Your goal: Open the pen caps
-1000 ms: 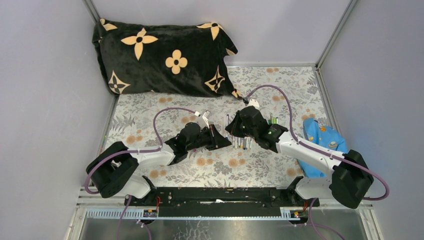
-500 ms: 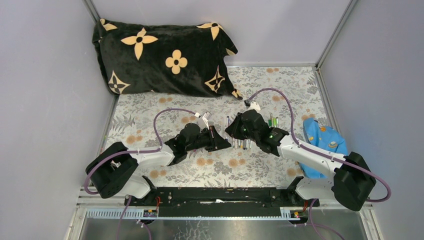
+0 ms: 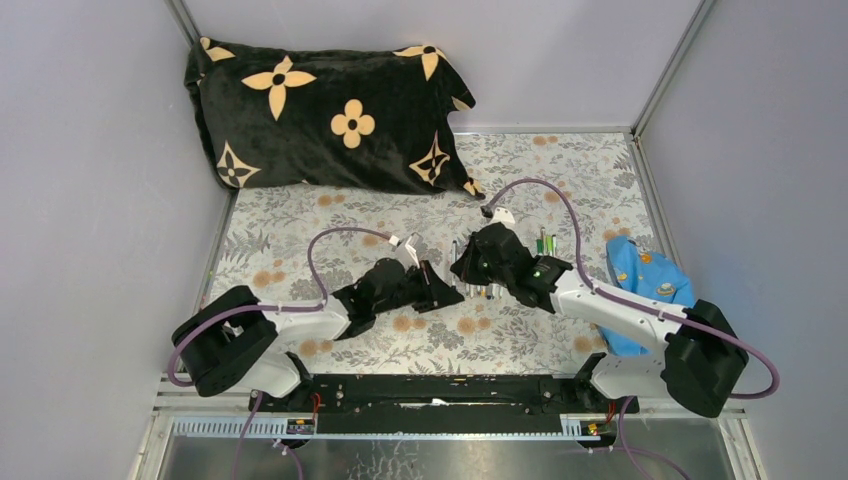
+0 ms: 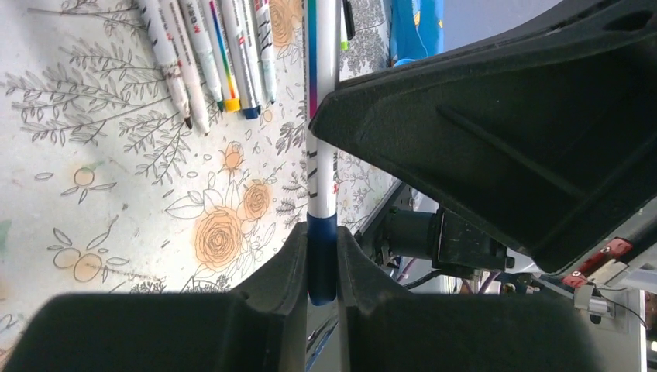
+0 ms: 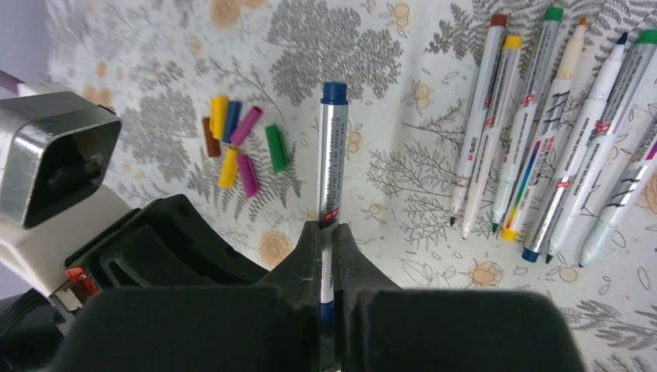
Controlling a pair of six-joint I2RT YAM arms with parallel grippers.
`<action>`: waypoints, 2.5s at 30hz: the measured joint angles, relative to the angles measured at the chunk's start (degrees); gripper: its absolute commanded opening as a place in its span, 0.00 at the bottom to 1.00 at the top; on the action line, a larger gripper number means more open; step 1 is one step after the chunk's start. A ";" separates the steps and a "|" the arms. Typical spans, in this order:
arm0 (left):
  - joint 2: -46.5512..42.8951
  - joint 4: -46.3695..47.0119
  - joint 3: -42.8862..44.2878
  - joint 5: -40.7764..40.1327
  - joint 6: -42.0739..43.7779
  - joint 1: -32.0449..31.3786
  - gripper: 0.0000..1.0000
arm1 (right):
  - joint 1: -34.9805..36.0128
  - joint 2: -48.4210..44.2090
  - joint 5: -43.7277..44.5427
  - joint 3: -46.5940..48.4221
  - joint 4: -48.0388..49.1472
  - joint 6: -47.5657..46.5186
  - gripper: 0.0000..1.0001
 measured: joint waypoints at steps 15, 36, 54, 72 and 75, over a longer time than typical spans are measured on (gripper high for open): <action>-2.23 8.00 -6.16 -13.88 -5.49 -5.86 0.00 | 1.36 4.48 -0.24 6.97 -5.95 -5.73 0.00; -13.07 -29.29 0.46 -26.12 -5.79 -12.83 0.00 | -1.55 7.04 17.94 8.20 7.26 -11.50 0.00; -1.16 -49.72 8.72 -35.58 -1.11 6.19 0.31 | -2.60 7.04 19.78 5.09 -6.34 -12.68 0.00; -2.36 -49.55 8.94 -34.38 0.81 7.15 0.46 | -3.52 8.57 19.69 3.61 -6.29 -12.59 0.00; -3.65 -49.51 9.40 -33.97 1.31 7.13 0.48 | -3.54 9.73 19.69 3.21 -6.40 -12.59 0.00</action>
